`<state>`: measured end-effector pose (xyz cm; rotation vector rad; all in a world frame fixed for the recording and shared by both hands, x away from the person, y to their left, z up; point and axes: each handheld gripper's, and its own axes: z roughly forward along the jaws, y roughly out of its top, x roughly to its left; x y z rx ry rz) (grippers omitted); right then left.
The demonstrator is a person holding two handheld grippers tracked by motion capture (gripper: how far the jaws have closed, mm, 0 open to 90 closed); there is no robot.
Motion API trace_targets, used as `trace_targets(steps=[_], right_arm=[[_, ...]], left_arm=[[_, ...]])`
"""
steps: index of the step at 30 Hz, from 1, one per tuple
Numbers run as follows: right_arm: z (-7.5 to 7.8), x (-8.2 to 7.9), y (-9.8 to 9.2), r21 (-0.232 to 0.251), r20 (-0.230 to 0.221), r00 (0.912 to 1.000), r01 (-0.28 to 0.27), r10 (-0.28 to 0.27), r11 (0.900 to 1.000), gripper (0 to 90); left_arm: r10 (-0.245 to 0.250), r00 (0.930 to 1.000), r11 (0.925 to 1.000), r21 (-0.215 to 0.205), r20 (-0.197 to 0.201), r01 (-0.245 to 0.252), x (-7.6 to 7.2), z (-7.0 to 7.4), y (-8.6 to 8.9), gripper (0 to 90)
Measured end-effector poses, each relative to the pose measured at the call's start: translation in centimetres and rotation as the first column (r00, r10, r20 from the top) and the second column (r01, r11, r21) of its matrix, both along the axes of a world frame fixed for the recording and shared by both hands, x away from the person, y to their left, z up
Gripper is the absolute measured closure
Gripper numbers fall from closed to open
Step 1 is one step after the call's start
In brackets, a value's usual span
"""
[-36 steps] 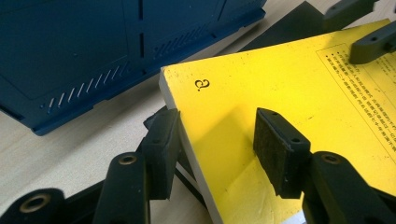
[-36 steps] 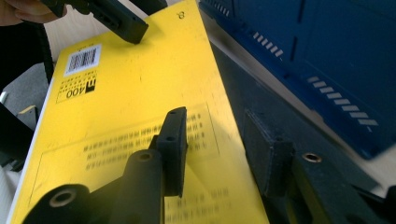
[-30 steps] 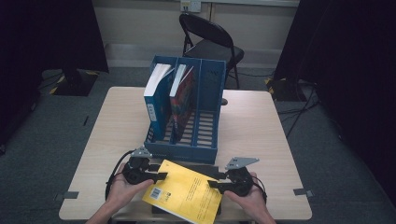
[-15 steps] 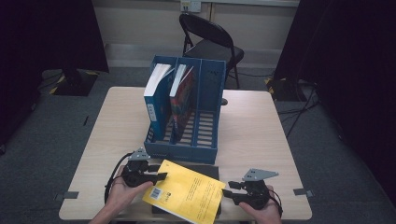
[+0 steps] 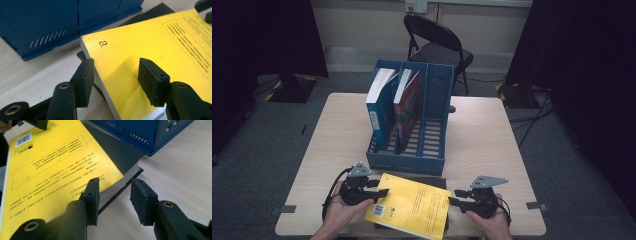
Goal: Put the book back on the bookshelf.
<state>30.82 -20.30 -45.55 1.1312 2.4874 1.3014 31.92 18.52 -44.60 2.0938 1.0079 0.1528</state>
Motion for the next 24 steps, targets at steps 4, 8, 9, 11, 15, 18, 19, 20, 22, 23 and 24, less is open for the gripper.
trace_targets(steps=[4, 8, 9, 11, 15, 18, 19, 20, 22, 23, 24], right_arm=[[0.0, 1.0, 0.4, -0.003, 0.008, 0.9999, 0.014, -0.014, 1.000, 61.7], [-0.1, 1.9, 1.0, -0.023, 0.021, 0.9992, 0.033, -0.033, 0.999, 61.1], [-0.1, 2.1, 1.0, -0.023, 0.021, 0.9989, 0.042, -0.042, 0.999, 60.5], [0.1, 1.9, 1.1, -0.020, 0.030, 0.9981, 0.053, -0.053, 0.998, 59.9], [0.4, 1.6, 1.1, 0.000, 0.023, 0.9990, 0.039, -0.039, 0.999, 61.5], [0.5, 1.1, 1.0, 0.017, 0.021, 0.9995, 0.022, -0.022, 1.000, 58.3], [0.5, 0.9, 1.0, 0.041, 0.011, 0.9999, 0.002, -0.002, 0.999, 59.2], [0.6, 0.6, 1.1, 0.047, 0.011, 0.9999, -0.003, 0.003, 0.999, 59.5], [0.6, 0.4, 1.5, 0.041, 0.002, 0.9994, -0.034, 0.034, 0.999, 60.7], [0.5, 0.3, 1.9, 0.030, -0.004, 0.9991, -0.042, 0.043, 0.999, 62.7], [0.4, 0.2, 2.2, 0.016, 0.003, 0.9992, -0.041, 0.041, 0.999, 62.4]], left_arm=[[-0.013, 0.9997, 0.9997, -0.018, -0.022, 0.013, -1.0, 0.0, 1.1, 50.5], [-0.020, 0.9998, 0.9996, -0.018, 0.004, 0.020, -1.3, 0.0, 1.6, 53.9], [-0.015, 0.9999, 0.9995, -0.028, 0.001, 0.015, -1.0, 0.1, 1.7, 53.9], [0.006, 1.0000, 0.9991, -0.043, 0.004, -0.006, -0.3, 0.2, 1.8, 52.5], [0.038, 0.9993, 0.9975, -0.060, 0.007, -0.037, 1.5, 0.2, 2.0, 49.8], [0.026, 0.9993, 0.9980, -0.058, 0.027, -0.024, 2.4, 0.3, 1.9, 50.5], [0.015, 0.9994, 0.9987, -0.048, 0.033, -0.013, 2.5, 0.3, 1.7, 51.4], [-0.006, 0.9993, 0.9987, -0.050, 0.036, 0.008, 2.7, 0.3, 1.5, 52.5], [-0.032, 0.9983, 0.9984, -0.045, 0.049, 0.034, 2.8, 0.2, 1.2, 53.4], [-0.032, 0.9986, 0.9987, -0.039, 0.041, 0.034, 2.7, 0.1, 0.9, 54.4], [-0.035, 0.9983, 0.9993, -0.013, 0.046, 0.036, 2.6, 0.1, 0.7, 52.8]])
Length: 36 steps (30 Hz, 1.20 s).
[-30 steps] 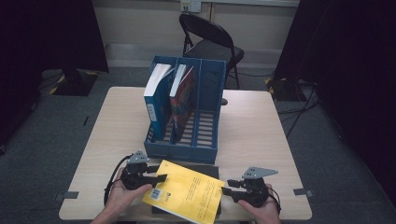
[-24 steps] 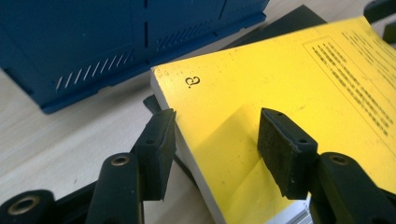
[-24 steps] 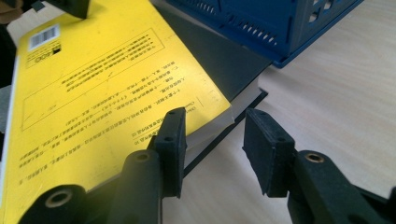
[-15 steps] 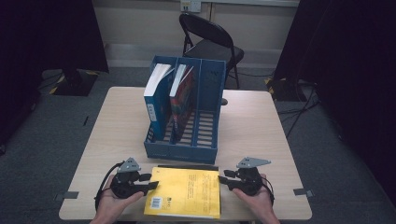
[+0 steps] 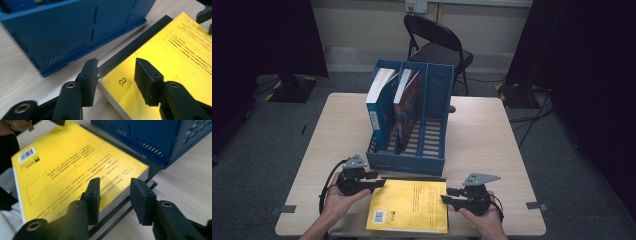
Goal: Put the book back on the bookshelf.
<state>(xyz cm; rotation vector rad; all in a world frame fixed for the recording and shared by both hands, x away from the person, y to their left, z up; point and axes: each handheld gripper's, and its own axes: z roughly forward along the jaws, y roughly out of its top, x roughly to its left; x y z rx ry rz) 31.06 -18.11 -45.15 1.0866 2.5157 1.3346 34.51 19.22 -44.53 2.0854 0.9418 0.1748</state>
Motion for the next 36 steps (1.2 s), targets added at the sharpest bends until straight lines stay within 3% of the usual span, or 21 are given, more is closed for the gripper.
trace_targets(steps=[1, 6, 13, 15, 17, 21, 23, 25, 27, 36], right_arm=[[0.1, 0.1, 0.1, -0.004, 0.000, 1.0000, 0.000, 0.000, 1.000, 63.9], [-0.1, 0.9, 0.4, 0.000, -0.001, 0.9999, 0.012, -0.012, 1.000, 66.7], [-0.2, 2.3, 1.3, -0.001, 0.014, 0.9998, 0.012, -0.012, 1.000, 67.6], [-0.1, 2.8, 1.8, 0.001, 0.012, 0.9999, 0.006, -0.006, 1.000, 68.0], [-0.2, 3.2, 2.5, 0.002, 0.024, 0.9997, -0.001, 0.001, 1.000, 68.2], [-0.2, 3.6, 4.1, 0.000, 0.040, 0.9989, -0.024, 0.024, 1.000, 66.9], [-0.1, 3.6, 4.5, -0.007, 0.037, 0.9987, -0.033, 0.034, 0.999, 61.7], [0.0, 3.3, 4.3, -0.004, 0.028, 0.9988, -0.040, 0.040, 0.999, 59.1], [0.1, 2.6, 3.9, 0.007, 0.018, 0.9986, -0.049, 0.049, 0.999, 56.5], [-0.3, -1.7, 1.5, -0.003, 0.003, 0.9983, -0.059, 0.059, 0.998, 52.7]], left_arm=[[-0.003, 0.9999, 0.9998, 0.018, 0.012, 0.003, -0.2, 0.0, -0.1, 52.8], [0.000, 1.0000, 1.0000, 0.007, -0.004, 0.000, -0.5, -0.1, 0.4, 53.1], [-0.052, 0.9966, 0.9985, -0.022, -0.065, 0.050, -1.5, -0.1, 1.7, 54.7], [-0.076, 0.9932, 0.9960, -0.053, -0.088, 0.072, -1.5, -0.3, 1.7, 55.4], [-0.067, 0.9949, 0.9969, -0.045, -0.075, 0.064, -1.5, -0.3, 1.1, 54.4], [-0.128, 0.9900, 0.9914, -0.033, -0.059, 0.126, -1.4, -0.2, -1.0, 59.2], [-0.127, 0.9910, 0.9919, -0.019, -0.044, 0.126, -1.4, -0.1, -1.6, 61.7], [-0.127, 0.9913, 0.9919, -0.013, -0.036, 0.126, -1.4, -0.1, -1.7, 63.2], [-0.124, 0.9912, 0.9919, -0.034, -0.046, 0.122, -1.4, -0.3, -1.5, 63.5], [-0.117, 0.9910, 0.9923, -0.049, -0.065, 0.114, -1.2, -0.4, -1.6, 63.4]])
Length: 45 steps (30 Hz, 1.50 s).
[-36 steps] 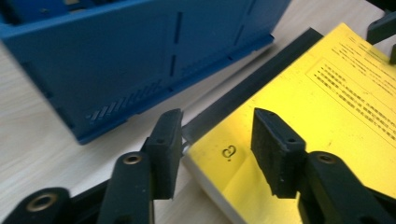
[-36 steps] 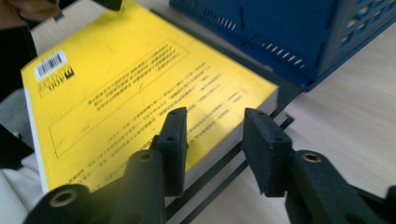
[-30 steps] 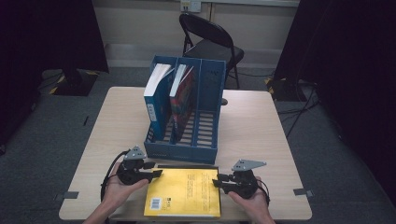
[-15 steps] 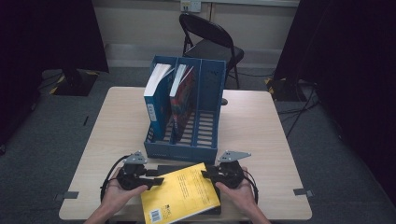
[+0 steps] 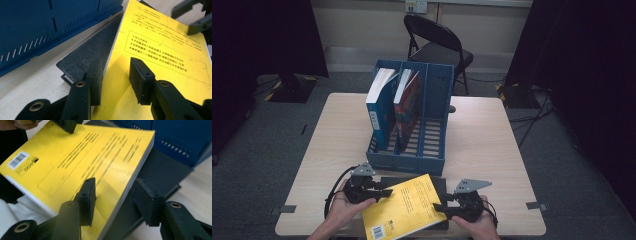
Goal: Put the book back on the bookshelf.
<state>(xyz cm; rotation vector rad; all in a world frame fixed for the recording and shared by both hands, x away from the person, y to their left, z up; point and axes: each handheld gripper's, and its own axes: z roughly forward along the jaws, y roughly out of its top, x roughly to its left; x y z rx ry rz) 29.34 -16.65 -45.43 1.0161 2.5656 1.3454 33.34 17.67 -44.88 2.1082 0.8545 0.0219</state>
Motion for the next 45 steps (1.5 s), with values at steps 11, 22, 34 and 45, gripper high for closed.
trace_targets(steps=[11, 22, 34, 45], right_arm=[[-0.1, 1.1, 0.8, 0.014, 0.014, 0.9999, -0.008, 0.008, 1.000, 65.4], [-0.2, 4.1, 3.7, 0.024, 0.042, 0.9989, -0.023, 0.022, 0.999, 70.6], [-0.3, 1.3, 1.3, 0.036, -0.003, 0.9994, -0.034, 0.034, 0.999, 57.8], [-0.5, -0.7, -0.1, -0.001, 0.006, 0.9985, -0.055, 0.055, 0.999, 53.7]], left_arm=[[0.002, 1.0000, 1.0000, 0.004, -0.008, -0.002, -0.2, 0.0, -0.5, 59.5], [0.013, 0.9992, 0.9999, -0.002, -0.037, -0.013, 0.5, 0.0, -1.2, 52.8], [0.033, 0.9990, 0.9994, 0.006, -0.030, -0.033, 0.2, 0.1, -0.7, 60.0], [0.033, 0.9989, 0.9994, -0.006, -0.034, -0.034, 0.3, -0.1, -0.5, 60.3]])
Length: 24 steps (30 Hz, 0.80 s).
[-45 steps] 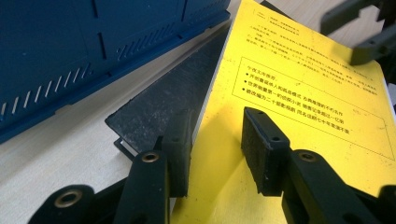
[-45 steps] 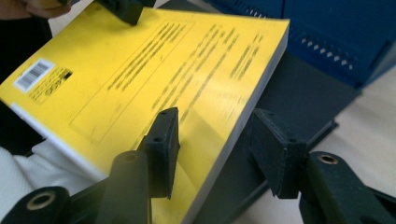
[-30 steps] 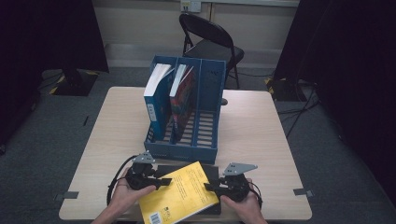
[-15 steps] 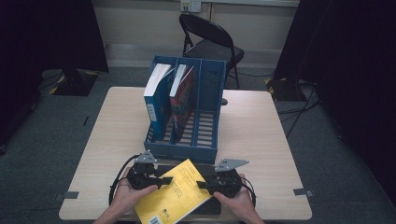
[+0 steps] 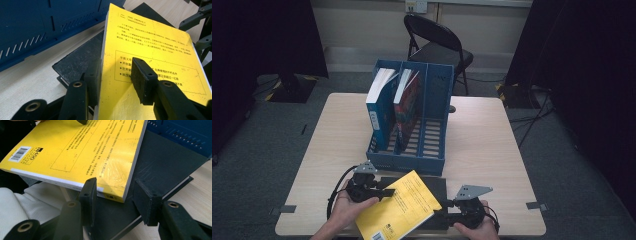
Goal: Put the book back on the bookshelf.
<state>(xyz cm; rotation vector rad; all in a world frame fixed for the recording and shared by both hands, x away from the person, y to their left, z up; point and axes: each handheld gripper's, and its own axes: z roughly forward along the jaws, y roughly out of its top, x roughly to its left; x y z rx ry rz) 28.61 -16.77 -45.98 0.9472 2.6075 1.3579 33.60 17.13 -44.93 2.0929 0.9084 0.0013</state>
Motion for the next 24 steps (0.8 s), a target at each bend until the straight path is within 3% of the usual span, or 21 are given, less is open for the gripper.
trace_targets(steps=[2, 6, 8, 15, 17, 24], right_arm=[[0.0, 0.1, 0.0, -0.004, 0.013, 0.9999, 0.003, -0.003, 1.000, 55.2], [0.0, 0.7, 0.3, -0.002, 0.017, 0.9998, 0.014, -0.014, 1.000, 59.2], [0.0, 1.1, 0.4, -0.002, 0.018, 0.9997, 0.019, -0.019, 1.000, 59.5], [0.0, 2.6, 1.0, -0.003, 0.018, 0.9989, 0.043, -0.043, 0.999, 60.4], [0.1, 3.0, 1.2, -0.015, 0.031, 0.9985, 0.045, -0.045, 0.999, 60.8], [0.3, 4.5, 2.2, -0.040, 0.056, 0.9955, 0.079, -0.076, 0.996, 64.4]], left_arm=[[0.025, 0.9993, 0.9997, -0.007, -0.029, -0.025, 0.0, 0.0, 0.2, 60.3], [0.042, 0.9986, 0.9991, 0.004, -0.031, -0.042, -0.6, 0.2, 0.8, 61.8], [0.022, 0.9996, 0.9996, 0.015, -0.019, -0.022, -0.9, 0.3, 1.1, 62.0], [0.044, 0.9985, 0.9989, 0.017, -0.032, -0.044, -1.4, 0.3, 1.8, 60.9], [0.016, 0.9998, 0.9993, 0.033, -0.007, -0.016, -1.7, 0.3, 1.9, 58.8], [0.020, 0.9995, 0.9992, 0.036, -0.024, -0.019, -2.2, 0.4, 2.6, 57.2]])
